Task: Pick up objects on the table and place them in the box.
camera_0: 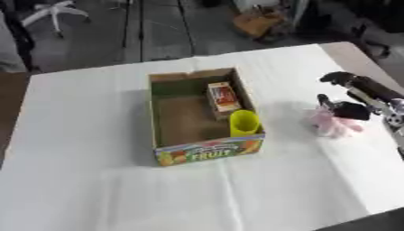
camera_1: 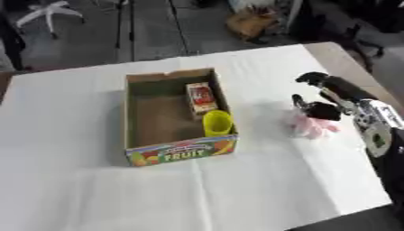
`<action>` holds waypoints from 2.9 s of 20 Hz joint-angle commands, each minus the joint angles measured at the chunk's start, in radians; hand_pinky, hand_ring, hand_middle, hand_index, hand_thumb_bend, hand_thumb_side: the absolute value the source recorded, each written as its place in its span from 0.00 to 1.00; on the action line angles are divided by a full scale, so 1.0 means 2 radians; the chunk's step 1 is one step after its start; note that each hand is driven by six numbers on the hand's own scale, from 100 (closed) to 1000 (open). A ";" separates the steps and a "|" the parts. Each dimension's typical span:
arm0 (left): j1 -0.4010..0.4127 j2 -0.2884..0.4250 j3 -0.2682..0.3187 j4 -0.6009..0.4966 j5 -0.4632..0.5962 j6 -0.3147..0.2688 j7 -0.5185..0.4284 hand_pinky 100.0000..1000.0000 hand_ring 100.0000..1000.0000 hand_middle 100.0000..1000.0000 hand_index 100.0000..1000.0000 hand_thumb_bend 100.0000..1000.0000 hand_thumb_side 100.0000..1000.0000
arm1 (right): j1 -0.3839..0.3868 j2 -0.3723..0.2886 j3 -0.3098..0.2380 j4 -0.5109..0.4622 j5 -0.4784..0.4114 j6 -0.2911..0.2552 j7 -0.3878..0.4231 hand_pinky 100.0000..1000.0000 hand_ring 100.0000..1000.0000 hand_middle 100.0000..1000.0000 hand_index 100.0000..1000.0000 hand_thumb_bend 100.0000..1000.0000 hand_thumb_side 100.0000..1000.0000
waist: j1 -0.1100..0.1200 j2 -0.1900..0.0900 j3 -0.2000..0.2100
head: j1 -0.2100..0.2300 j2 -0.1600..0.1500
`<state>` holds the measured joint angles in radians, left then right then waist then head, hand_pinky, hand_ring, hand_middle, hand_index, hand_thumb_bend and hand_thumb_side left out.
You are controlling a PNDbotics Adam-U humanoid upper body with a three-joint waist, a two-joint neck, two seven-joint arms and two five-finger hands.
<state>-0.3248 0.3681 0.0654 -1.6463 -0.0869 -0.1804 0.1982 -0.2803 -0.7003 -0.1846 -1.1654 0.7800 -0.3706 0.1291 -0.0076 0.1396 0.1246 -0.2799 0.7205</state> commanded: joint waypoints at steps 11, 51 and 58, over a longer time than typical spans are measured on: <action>-0.003 0.009 0.007 -0.006 0.002 -0.001 0.000 0.72 0.72 0.70 0.84 0.53 0.94 | 0.005 -0.008 -0.011 0.020 0.018 0.011 -0.001 0.89 0.86 0.91 0.94 0.13 0.79 | -0.001 -0.006 0.001 | 0.003 0.000; -0.002 0.008 0.006 -0.005 0.004 -0.002 -0.001 0.73 0.71 0.70 0.84 0.53 0.94 | -0.002 -0.006 0.015 0.067 0.172 -0.050 0.061 0.85 0.97 0.95 0.97 0.48 1.00 | 0.000 -0.005 0.002 | -0.004 0.001; -0.002 0.009 0.007 -0.005 0.004 -0.002 -0.001 0.73 0.71 0.70 0.84 0.53 0.94 | -0.001 -0.001 0.010 0.076 0.123 -0.046 0.111 0.48 0.69 0.86 0.91 0.40 0.67 | 0.000 -0.005 0.001 | -0.005 0.001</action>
<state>-0.3181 0.3680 0.0708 -1.6459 -0.0805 -0.1831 0.1959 -0.2899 -0.6847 -0.1673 -1.0323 1.0463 -0.4630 0.3257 -0.0094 0.1369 0.1289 -0.2871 0.7207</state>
